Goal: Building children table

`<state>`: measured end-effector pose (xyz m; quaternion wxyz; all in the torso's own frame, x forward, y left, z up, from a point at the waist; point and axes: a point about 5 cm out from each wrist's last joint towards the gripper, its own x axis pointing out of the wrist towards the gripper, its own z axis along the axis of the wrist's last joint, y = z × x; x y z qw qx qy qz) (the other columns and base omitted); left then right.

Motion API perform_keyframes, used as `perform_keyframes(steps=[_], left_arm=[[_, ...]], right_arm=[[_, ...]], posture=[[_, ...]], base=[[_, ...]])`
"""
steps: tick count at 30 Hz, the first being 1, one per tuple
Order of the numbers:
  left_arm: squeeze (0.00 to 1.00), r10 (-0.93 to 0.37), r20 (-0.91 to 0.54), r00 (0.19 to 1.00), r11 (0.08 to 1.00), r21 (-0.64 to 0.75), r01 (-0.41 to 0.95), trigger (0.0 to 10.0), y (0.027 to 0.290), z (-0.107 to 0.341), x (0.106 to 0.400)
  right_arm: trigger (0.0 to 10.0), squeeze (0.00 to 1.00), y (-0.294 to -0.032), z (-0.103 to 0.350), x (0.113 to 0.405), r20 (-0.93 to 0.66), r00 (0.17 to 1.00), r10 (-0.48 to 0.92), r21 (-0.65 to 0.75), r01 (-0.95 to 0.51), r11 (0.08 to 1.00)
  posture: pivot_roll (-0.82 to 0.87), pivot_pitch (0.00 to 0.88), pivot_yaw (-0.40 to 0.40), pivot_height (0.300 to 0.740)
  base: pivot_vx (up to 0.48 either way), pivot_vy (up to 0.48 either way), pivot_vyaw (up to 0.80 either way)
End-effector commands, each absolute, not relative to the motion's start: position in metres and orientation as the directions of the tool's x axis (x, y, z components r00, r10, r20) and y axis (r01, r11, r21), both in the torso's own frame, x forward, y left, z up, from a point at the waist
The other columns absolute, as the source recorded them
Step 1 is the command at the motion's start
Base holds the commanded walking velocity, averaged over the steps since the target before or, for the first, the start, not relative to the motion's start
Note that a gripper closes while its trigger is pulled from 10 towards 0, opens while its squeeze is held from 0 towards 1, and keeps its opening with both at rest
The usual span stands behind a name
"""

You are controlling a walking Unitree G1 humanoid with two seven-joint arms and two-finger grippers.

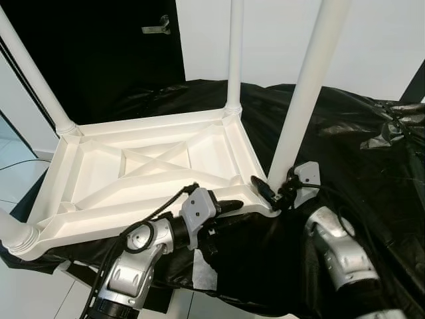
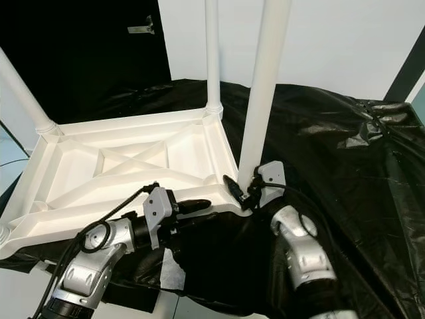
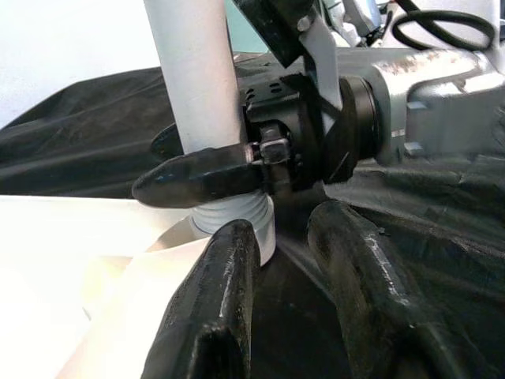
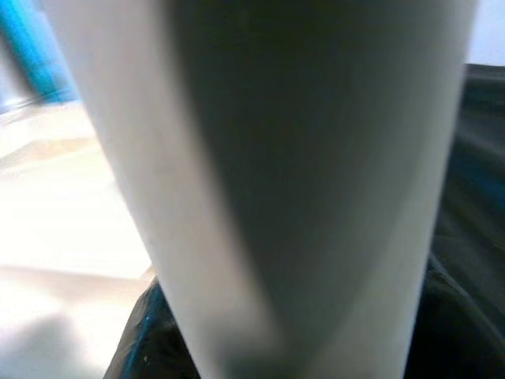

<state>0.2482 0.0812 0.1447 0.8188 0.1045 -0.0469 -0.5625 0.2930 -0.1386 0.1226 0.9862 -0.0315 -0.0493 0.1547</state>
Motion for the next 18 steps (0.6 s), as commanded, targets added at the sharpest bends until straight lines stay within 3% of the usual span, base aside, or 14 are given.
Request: perform_keyframes(steps=[1,6,13,14,18], left_arm=[[0.0,-0.867,-0.018,0.499,0.482,0.229,0.846,10.0,0.087,0.143,0.255],[0.0,-0.858,-0.014,0.513,0.495,0.238,0.835,10.0,0.087,0.14,0.257],[0.0,-0.852,-0.011,0.523,0.504,0.248,0.827,10.0,0.088,0.14,0.258],[0.0,-0.852,-0.013,0.523,0.503,0.254,0.826,10.0,0.089,0.14,0.259],[0.0,-0.85,-0.019,0.526,0.505,0.254,0.825,10.0,0.09,0.141,0.261]], right_arm=[[10.0,0.0,-0.147,0.114,0.291,0.048,0.994,0.094,-0.068,-0.091,0.994],[10.0,0.0,-0.136,0.11,0.289,0.032,0.999,-0.024,-0.013,0.024,1.0],[10.0,0.0,-0.126,0.114,0.288,0.059,0.998,0.015,0.002,-0.015,1.0],[10.0,1.0,-0.126,0.115,0.288,0.069,0.997,0.027,0.007,-0.028,1.0],[10.0,1.0,-0.13,0.123,0.284,0.122,0.987,0.106,0.023,-0.109,0.994]], posture=[[0.0,0.0,-0.012,0.74],[0.0,0.0,-0.011,0.74],[-0.01,0.0,-0.006,0.74],[-0.01,0.0,-0.005,0.74],[0.0,0.0,-0.007,0.74]], base=[[0.0,0.0,0.0],[0.0,0.0,0.0],[0.0,0.0,0.0],[0.0,0.0,0.0],[0.0,0.0,0.0]])
